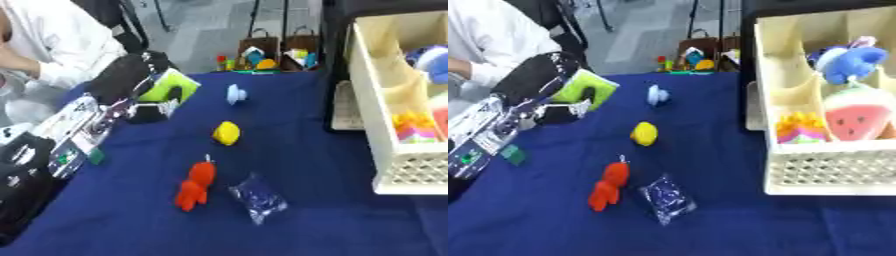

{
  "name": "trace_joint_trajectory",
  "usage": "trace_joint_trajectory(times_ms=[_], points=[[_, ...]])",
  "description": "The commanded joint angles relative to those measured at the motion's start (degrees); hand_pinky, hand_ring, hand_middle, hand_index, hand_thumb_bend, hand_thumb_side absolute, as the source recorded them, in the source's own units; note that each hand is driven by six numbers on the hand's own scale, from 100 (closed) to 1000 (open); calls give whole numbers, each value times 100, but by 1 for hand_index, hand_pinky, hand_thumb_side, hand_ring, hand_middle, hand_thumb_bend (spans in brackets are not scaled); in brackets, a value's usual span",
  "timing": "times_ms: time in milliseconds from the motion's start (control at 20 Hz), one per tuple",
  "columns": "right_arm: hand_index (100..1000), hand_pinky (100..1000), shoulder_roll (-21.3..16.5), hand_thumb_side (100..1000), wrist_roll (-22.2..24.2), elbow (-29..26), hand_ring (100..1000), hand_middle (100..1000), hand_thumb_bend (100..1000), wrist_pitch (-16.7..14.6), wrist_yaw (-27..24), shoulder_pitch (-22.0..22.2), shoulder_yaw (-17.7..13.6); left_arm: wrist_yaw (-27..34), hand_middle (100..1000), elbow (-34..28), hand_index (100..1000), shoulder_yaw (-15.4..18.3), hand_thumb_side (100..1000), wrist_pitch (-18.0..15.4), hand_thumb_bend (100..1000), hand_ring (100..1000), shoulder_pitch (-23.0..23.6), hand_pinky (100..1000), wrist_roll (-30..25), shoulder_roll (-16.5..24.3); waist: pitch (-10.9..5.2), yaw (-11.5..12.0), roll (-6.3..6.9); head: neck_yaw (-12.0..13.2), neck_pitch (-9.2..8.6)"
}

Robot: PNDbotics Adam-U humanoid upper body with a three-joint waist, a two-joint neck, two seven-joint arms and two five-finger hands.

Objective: Pick up objects from table and place into drawer.

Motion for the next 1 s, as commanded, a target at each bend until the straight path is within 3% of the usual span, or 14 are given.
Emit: trace_joint_trajectory(times_ms=[50,100,150,500,1000], points=[[752,686,-66,891,-70,-73,665,598,100,-30,-43,-47,-35,-153,568,-285,697,63,309,35,100,721,-36,530,80,292,-187,9,-2,-3,-1],[752,686,-66,891,-72,-73,665,598,100,-27,-50,-50,-34,-184,566,-337,694,62,356,48,100,720,-32,528,96,293,-199,7,6,-4,-5],[752,686,-67,891,-73,-73,665,598,100,-24,-56,-53,-34,-210,568,-386,693,61,314,60,100,718,-28,530,114,296,-210,6,13,-6,-8],[751,686,-76,889,-79,-73,664,600,100,14,-97,-50,-36,-422,559,-921,682,96,343,132,100,710,-56,536,351,353,-342,10,72,-36,26],[751,682,-108,888,-84,-73,661,604,100,74,-180,-5,-25,530,548,-1888,676,76,372,229,100,713,-271,526,210,522,-640,30,115,-120,296]])
